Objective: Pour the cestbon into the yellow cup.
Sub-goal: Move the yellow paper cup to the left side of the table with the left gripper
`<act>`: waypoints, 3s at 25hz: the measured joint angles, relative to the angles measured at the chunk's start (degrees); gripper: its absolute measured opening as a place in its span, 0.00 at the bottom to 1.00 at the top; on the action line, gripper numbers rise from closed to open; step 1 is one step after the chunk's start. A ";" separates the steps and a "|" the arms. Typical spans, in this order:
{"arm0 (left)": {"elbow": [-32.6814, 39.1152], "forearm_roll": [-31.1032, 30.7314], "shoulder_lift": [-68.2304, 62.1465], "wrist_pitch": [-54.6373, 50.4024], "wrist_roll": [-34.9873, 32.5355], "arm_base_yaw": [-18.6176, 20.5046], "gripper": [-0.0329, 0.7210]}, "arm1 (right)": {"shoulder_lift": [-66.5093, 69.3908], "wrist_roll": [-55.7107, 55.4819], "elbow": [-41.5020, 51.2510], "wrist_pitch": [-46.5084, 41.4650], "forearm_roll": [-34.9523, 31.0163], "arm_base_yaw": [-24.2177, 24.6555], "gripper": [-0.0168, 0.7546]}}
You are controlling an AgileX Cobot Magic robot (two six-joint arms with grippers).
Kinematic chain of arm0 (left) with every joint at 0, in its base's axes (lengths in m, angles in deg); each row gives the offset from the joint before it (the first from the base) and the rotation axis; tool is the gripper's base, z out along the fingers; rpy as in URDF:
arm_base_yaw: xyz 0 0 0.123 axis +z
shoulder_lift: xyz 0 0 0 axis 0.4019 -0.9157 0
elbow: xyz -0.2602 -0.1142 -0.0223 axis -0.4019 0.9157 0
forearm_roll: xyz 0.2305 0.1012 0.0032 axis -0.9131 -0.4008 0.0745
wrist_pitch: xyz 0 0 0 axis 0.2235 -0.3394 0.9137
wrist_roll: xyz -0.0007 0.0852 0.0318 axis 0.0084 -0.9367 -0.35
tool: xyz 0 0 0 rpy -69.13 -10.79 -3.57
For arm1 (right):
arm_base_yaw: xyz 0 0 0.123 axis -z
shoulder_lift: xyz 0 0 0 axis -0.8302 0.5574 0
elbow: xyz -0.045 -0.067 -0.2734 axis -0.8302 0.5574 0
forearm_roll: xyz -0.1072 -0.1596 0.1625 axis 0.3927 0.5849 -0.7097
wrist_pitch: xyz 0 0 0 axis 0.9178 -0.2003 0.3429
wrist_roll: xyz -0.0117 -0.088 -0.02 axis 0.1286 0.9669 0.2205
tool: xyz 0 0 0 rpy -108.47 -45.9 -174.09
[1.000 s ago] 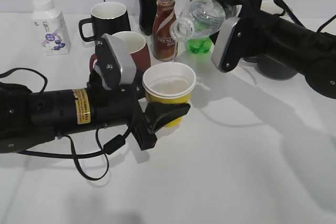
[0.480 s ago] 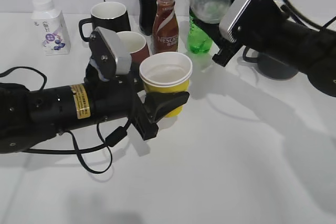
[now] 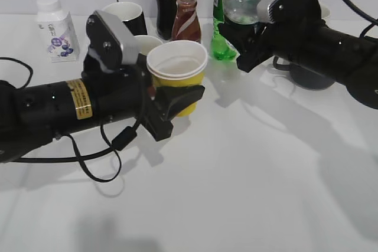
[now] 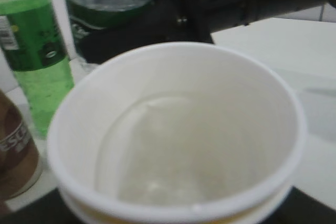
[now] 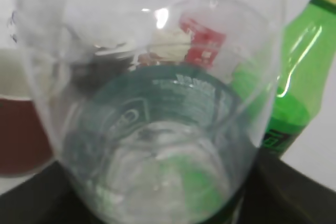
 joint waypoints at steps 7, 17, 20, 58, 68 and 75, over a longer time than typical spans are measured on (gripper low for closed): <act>1.80 5.27 0.00 -0.24 0.00 0.00 0.63 | 0.00 -1.34 0.00 -0.23 -1.80 0.00 0.62; 2.14 8.14 0.06 -2.80 0.00 0.00 0.63 | 0.00 -4.49 0.00 -3.94 -3.76 0.00 0.62; 2.20 9.53 0.71 -5.27 0.00 0.00 0.63 | 0.00 -4.54 0.00 -4.43 -3.76 0.00 0.62; 8.35 15.18 1.12 2.74 -7.95 23.23 0.63 | 0.00 -4.76 0.00 -7.80 -4.51 0.00 0.62; 3.31 17.52 -8.39 6.01 -9.73 23.40 0.63 | 0.00 -4.76 0.00 -7.94 -4.51 0.00 0.62; 0.50 18.04 -13.84 7.66 -12.06 23.60 0.63 | 0.00 -4.76 0.00 -7.98 -4.51 0.00 0.62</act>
